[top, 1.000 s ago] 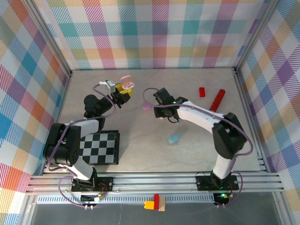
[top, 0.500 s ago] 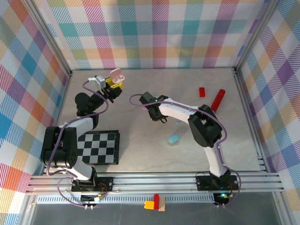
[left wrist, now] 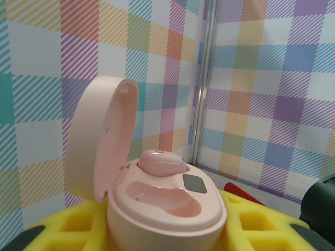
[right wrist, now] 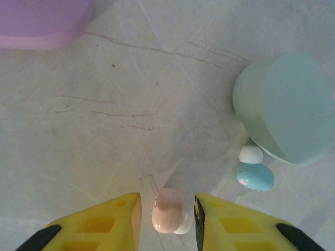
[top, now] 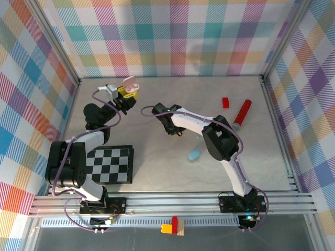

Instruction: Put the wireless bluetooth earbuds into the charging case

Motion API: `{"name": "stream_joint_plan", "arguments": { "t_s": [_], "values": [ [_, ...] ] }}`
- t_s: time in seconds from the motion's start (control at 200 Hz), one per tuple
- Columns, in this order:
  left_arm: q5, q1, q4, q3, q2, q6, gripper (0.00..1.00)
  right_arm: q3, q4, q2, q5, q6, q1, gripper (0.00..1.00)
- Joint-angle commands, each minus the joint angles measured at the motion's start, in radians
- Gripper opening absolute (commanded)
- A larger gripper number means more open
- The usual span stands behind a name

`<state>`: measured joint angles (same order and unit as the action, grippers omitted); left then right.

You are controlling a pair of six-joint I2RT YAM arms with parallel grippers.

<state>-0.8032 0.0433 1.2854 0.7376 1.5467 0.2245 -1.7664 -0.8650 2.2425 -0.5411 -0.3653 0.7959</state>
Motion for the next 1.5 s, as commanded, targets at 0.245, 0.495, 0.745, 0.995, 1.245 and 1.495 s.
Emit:
{"name": "stream_joint_plan", "arguments": {
  "t_s": [0.245,0.495,0.745,0.995,1.245,1.495],
  "values": [
    [-0.026,-0.013,0.042,0.028,-0.048,0.015,0.38,-0.037,-0.061,0.039,-0.01,-0.007,0.006,0.25],
    [-0.026,-0.012,0.043,0.025,-0.054,0.015,0.38,-0.031,-0.058,0.025,-0.003,-0.017,0.006,0.19],
    [-0.011,0.005,0.029,0.0,-0.068,-0.006,0.38,0.14,0.103,-0.182,0.046,-0.018,0.004,0.18],
    [0.014,0.081,-0.055,-0.011,-0.08,-0.084,0.38,0.369,0.294,-0.509,0.236,-0.086,-0.019,0.18],
    [0.058,0.19,-0.155,0.013,-0.057,-0.197,0.38,0.517,0.46,-0.81,0.479,-0.125,-0.059,0.17],
    [0.068,0.281,-0.104,0.051,0.031,-0.215,0.38,0.554,0.618,-0.95,0.689,-0.154,-0.116,0.18]
  ]
}}
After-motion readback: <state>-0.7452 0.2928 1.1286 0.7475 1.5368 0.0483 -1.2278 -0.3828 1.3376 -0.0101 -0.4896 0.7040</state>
